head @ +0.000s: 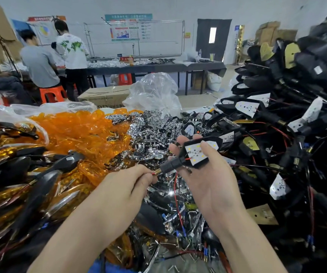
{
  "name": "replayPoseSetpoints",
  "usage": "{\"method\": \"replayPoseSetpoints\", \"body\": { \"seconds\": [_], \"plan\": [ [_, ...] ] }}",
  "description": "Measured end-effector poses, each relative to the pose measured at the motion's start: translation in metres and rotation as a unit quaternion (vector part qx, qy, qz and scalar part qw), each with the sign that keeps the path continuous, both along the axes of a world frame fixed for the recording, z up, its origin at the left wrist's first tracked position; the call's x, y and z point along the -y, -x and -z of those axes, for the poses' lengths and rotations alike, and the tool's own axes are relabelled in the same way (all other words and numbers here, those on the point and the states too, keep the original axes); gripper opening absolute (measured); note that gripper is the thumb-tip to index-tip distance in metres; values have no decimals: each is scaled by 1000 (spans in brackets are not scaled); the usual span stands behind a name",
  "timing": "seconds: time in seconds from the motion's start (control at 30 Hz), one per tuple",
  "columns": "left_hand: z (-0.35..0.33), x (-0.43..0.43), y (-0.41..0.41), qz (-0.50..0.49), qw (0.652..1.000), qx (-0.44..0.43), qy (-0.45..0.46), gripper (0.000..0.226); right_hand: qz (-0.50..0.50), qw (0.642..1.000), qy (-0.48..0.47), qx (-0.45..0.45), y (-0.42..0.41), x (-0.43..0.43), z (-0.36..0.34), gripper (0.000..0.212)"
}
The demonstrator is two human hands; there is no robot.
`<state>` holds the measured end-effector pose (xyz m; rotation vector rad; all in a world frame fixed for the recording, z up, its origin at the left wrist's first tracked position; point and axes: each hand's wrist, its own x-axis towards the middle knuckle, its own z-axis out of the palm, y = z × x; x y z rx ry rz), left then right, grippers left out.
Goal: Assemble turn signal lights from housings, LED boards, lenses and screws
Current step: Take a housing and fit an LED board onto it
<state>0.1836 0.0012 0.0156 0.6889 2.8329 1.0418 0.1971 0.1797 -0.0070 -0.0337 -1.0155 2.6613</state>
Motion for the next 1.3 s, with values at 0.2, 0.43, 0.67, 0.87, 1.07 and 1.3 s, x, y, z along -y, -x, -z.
{"method": "replayPoseSetpoints", "body": {
  "seconds": [0.2,0.43,0.67,0.87,1.07,1.3],
  "plan": [
    [-2,0,-2,-1,1000,25,9,25,-51,994,88,-44,-2,2,1,20],
    [-4,4,-4,-9,999,49,7,25,-66,992,106,-36,-2,1,2,28],
    [-6,4,-4,-8,998,54,15,25,-68,994,81,-20,-3,3,1,32],
    [-4,4,-2,-9,998,55,12,26,-62,995,81,-15,-3,5,0,33],
    [-1,4,0,-5,999,44,17,29,-56,996,64,-6,-4,6,-1,35],
    [-1,3,1,-4,999,31,33,28,-47,997,67,12,-1,7,-3,36]
  ]
}}
